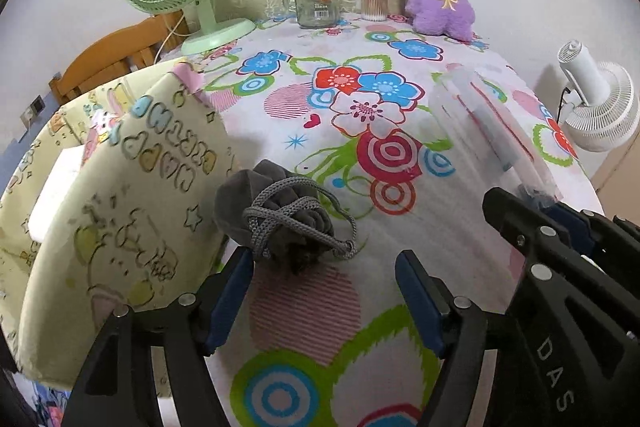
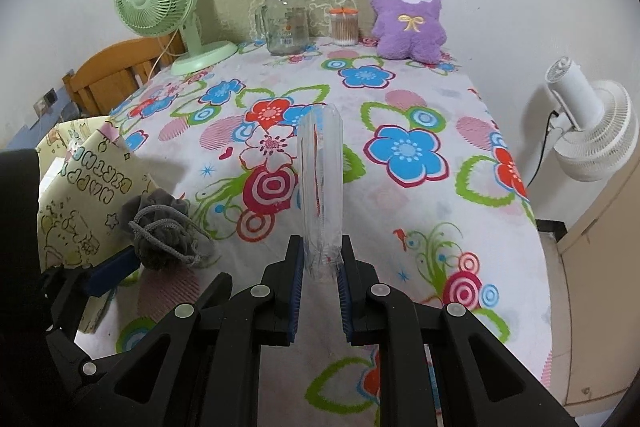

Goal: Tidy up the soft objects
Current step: 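Grasp the grey cord bundle with the left tool while the right tool grasps the clear zip bag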

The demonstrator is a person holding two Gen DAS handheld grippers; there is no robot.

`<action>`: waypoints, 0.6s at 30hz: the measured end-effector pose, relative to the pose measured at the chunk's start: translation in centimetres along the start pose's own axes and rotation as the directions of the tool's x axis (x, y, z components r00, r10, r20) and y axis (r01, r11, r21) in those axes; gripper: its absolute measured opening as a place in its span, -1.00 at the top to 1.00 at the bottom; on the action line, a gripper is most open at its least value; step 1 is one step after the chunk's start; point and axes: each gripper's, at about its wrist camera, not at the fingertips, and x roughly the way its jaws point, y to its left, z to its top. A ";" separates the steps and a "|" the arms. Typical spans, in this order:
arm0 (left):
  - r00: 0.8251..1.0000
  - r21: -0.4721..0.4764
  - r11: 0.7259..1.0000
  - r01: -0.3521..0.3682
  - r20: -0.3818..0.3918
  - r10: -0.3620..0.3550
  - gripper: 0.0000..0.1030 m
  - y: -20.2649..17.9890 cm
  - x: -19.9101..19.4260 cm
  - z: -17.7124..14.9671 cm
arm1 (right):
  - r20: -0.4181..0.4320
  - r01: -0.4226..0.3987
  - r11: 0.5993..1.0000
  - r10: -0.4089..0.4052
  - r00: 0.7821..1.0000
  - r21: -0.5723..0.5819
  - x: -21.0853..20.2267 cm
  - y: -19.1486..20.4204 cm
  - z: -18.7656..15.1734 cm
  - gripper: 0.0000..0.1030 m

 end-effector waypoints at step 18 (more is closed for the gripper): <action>0.999 -0.032 0.999 0.029 0.023 -0.029 0.08 0.4 2.0 1.9 | -0.046 -0.020 1.000 0.019 0.999 -0.014 2.5 0.0 1.9 0.63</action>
